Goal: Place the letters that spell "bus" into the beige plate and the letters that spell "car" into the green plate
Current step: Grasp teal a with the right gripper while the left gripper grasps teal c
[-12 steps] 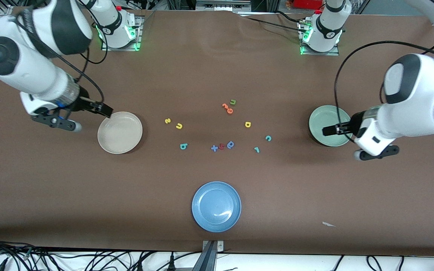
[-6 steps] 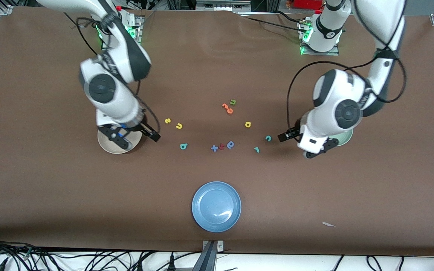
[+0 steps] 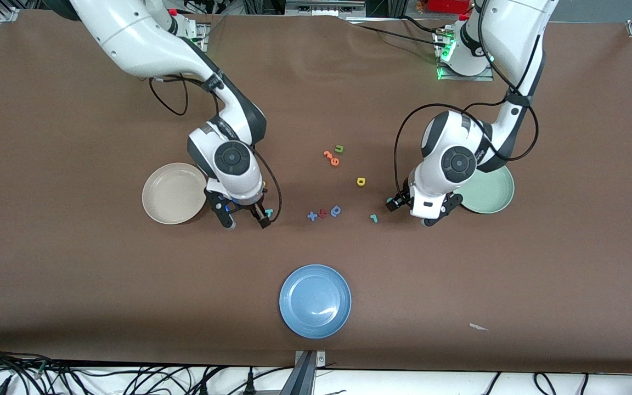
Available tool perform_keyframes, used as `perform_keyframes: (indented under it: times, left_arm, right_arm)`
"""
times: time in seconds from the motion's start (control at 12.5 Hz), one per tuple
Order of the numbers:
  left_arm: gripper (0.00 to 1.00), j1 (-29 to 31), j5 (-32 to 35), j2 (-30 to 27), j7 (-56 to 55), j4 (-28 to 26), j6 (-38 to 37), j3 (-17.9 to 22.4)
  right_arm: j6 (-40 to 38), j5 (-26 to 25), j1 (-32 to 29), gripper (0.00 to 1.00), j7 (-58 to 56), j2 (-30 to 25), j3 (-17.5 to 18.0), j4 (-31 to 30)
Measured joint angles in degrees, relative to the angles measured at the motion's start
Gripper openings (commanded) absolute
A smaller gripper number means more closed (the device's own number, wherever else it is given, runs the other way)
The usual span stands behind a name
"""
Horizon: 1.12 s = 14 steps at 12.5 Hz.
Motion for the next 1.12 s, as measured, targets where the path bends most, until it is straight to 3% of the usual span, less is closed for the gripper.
perform_keyframes:
  times: [0.48,0.8,1.12]
  left_arm:
    - [0.86,-0.95,-0.03,4.38,-0.99,0.13,4.50,0.00]
    - [0.64,-0.96,-1.03,6.26,-2.36,1.15,5.73,0.01]
    - [0.59,-1.10,-2.62,6.93,-2.52,1.66,5.73,0.01]
  right_arm:
    - [2.11,3.41,0.02,0.75,5.53,5.83,1.70,3.31]
    - [2.12,3.51,-0.01,0.73,5.64,5.84,1.70,3.50]
    - [2.09,2.41,-0.03,0.58,5.63,5.84,1.68,3.51]
